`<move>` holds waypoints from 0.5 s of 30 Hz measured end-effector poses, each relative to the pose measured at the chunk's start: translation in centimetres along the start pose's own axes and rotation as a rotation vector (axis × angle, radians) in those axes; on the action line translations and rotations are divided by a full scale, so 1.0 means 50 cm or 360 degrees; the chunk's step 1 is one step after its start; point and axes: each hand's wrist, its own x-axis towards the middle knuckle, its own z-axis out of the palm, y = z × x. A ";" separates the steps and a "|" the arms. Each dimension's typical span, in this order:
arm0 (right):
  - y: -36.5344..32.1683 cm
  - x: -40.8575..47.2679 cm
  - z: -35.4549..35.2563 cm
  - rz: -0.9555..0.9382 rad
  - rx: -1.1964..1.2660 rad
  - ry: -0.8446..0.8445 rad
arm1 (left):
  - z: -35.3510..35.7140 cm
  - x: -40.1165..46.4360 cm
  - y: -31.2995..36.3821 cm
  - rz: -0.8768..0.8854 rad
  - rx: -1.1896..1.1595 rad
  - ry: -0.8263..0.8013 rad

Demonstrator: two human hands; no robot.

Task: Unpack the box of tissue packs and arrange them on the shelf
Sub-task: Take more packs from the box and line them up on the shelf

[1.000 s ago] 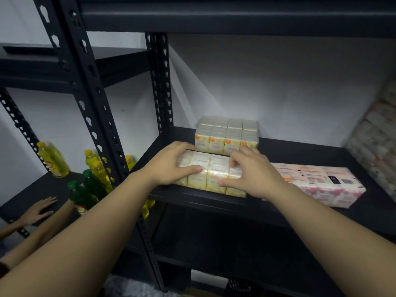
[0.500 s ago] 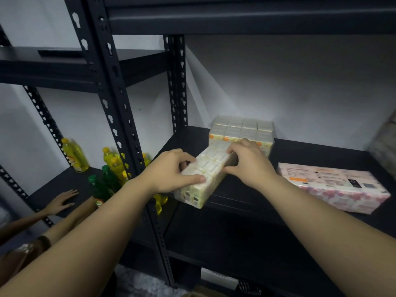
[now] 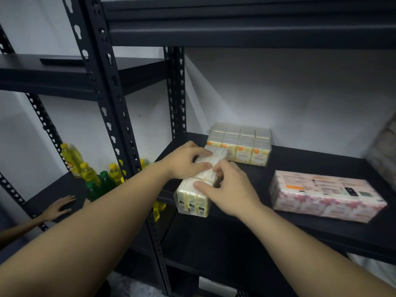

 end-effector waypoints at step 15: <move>0.109 0.048 -0.145 0.0258 -0.0958 0.0014 | 0.011 -0.052 -0.061 -0.0042 -0.0056 0.0203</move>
